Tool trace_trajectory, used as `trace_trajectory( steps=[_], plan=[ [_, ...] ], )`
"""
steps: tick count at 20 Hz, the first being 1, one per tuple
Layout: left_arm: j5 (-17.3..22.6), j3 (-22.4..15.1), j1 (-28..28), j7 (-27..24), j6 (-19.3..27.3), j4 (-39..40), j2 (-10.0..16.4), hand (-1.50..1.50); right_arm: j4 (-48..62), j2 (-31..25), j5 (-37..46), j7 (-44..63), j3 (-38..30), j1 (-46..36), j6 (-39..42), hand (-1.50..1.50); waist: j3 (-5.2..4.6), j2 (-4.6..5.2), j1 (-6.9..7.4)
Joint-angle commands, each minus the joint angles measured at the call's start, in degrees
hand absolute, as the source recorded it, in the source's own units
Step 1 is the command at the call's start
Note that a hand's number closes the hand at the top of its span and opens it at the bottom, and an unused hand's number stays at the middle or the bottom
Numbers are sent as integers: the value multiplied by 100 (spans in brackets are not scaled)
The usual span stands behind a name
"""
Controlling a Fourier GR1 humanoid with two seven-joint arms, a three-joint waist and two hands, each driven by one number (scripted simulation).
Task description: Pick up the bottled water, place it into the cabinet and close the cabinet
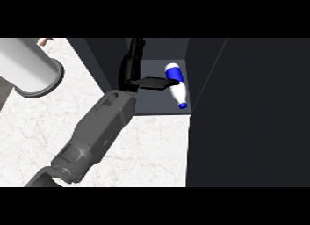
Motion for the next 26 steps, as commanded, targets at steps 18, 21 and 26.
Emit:
trace_trajectory(
  steps=[18, 21, 26],
  plan=[
    [156, -1980, 3750, 669, -403, -5068, 727, 150, -764, -463, 207, 437, 152, -85, 4, -150, 2, -25, 230],
    [307, -1917, 4000, 987, -398, -5614, 1009, 150, -946, -853, 525, 92, 133, 309, 484, 150, 1, -53, 155],
    [360, -1828, 4760, 1022, -418, -6318, 1540, 150, -1208, -1251, 926, 172, 539, 384, 927, 150, -5, -39, 172]
  ],
)
